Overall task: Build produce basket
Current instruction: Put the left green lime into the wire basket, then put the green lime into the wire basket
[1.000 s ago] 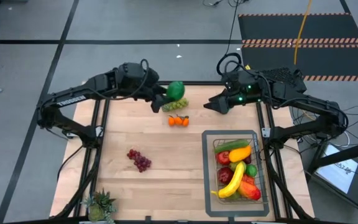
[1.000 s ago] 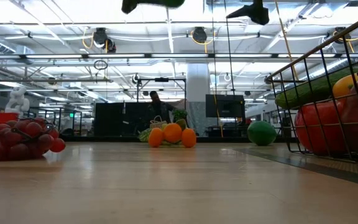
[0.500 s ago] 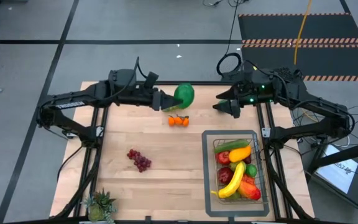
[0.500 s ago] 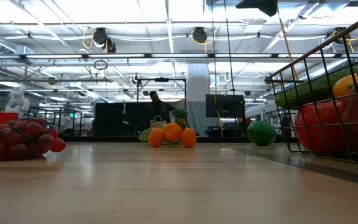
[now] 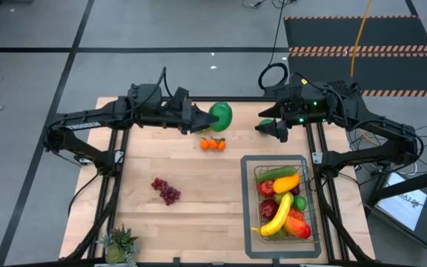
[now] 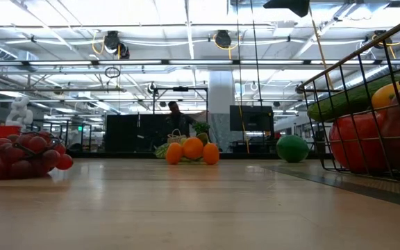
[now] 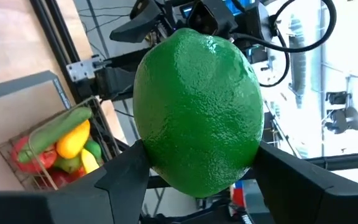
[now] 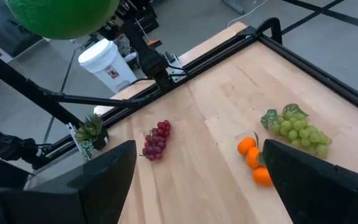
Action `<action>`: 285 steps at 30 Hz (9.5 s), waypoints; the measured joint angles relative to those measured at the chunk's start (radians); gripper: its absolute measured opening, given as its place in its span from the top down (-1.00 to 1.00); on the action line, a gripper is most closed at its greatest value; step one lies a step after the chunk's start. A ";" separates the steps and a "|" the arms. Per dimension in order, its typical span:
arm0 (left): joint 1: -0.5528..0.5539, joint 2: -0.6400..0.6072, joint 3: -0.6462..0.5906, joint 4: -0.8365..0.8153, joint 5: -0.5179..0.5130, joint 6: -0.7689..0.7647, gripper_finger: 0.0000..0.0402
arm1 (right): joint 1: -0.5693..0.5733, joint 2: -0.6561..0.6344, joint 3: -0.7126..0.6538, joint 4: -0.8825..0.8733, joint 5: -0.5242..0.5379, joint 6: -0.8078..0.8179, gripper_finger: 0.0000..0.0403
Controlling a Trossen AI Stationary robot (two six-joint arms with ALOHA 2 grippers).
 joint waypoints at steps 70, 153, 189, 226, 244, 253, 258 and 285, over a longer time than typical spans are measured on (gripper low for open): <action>0.002 0.003 -0.001 -0.197 -0.081 1.072 -0.32 | 0.151 0.031 0.001 0.429 0.131 -0.202 -0.70; -0.195 0.003 -0.001 -0.424 0.104 0.726 -0.38 | 0.332 0.480 0.000 0.820 -0.181 -1.143 -0.55; 0.024 -0.108 0.000 -0.848 0.014 0.888 -0.52 | 0.662 0.293 0.000 0.143 0.367 0.280 -0.54; 0.012 -0.054 0.000 -0.867 -0.055 0.805 -0.37 | 0.649 0.280 -0.050 -0.445 0.047 0.810 -0.90; 0.107 0.012 -0.001 -0.762 -0.084 0.717 -0.37 | -0.006 0.163 -0.050 -0.526 0.134 0.228 -0.95; 0.108 0.016 -0.001 -0.760 -0.152 0.616 -0.37 | -0.288 0.287 -0.050 -0.462 0.051 -0.288 -0.95; 0.108 0.017 -0.001 -0.760 -0.176 0.571 -0.37 | -0.333 0.355 -0.050 -0.411 0.023 -0.688 -0.95; -0.006 0.017 -0.001 -0.761 -0.178 0.493 -0.37 | -0.405 0.449 -0.390 0.047 0.140 -1.196 -0.99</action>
